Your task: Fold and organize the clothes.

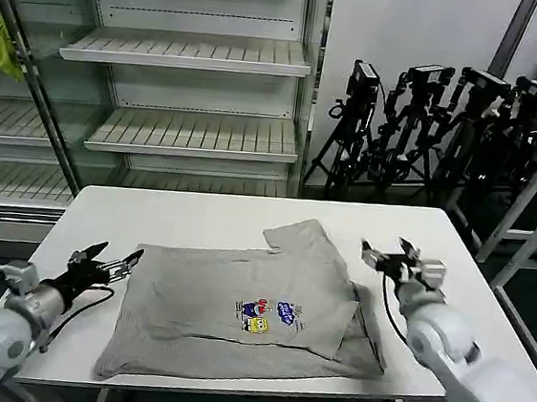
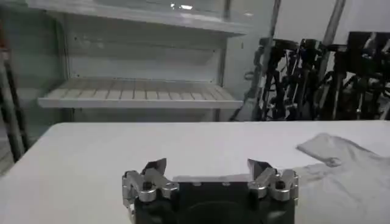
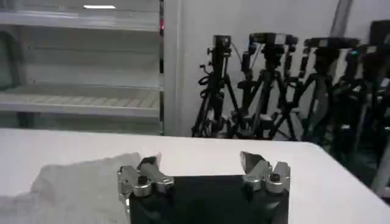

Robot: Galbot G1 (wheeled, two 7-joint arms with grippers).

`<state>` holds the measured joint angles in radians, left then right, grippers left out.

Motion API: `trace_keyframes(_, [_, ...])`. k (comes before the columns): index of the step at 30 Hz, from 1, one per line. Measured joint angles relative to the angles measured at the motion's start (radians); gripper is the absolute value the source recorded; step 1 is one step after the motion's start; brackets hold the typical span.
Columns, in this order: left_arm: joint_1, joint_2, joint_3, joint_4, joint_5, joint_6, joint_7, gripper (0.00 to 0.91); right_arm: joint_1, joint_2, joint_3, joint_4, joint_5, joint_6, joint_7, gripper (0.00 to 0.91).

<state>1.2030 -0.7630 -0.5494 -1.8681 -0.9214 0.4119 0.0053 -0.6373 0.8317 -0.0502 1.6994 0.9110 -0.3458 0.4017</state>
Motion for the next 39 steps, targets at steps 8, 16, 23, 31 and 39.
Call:
trace_keyframes(8, [-0.134, -0.021, 0.11, 0.105, 0.022, 0.004, 0.011, 0.907, 0.197, 0.153, -0.108, -0.23, -0.005, -0.02, -0.079, 0.907])
trace_keyframes(16, [-0.196, -0.042, 0.17, 0.162, 0.045, 0.008, 0.013, 0.907, 0.31, 0.3, -0.145, -0.447, -0.035, -0.049, -0.117, 0.907])
trace_keyframes(23, [-0.215, -0.045, 0.19, 0.189, 0.062, 0.008, 0.019, 0.907, 0.342, 0.399, -0.156, -0.584, -0.071, -0.075, -0.132, 0.907])
trace_keyframes(31, [-0.22, -0.046, 0.206, 0.213, 0.08, 0.005, 0.026, 0.907, 0.352, 0.461, -0.16, -0.662, -0.109, -0.083, -0.143, 0.907])
trace_keyframes(39, [-0.218, -0.056, 0.225, 0.228, 0.102, -0.001, 0.035, 0.675, 0.352, 0.486, -0.152, -0.696, -0.139, -0.085, -0.147, 0.907])
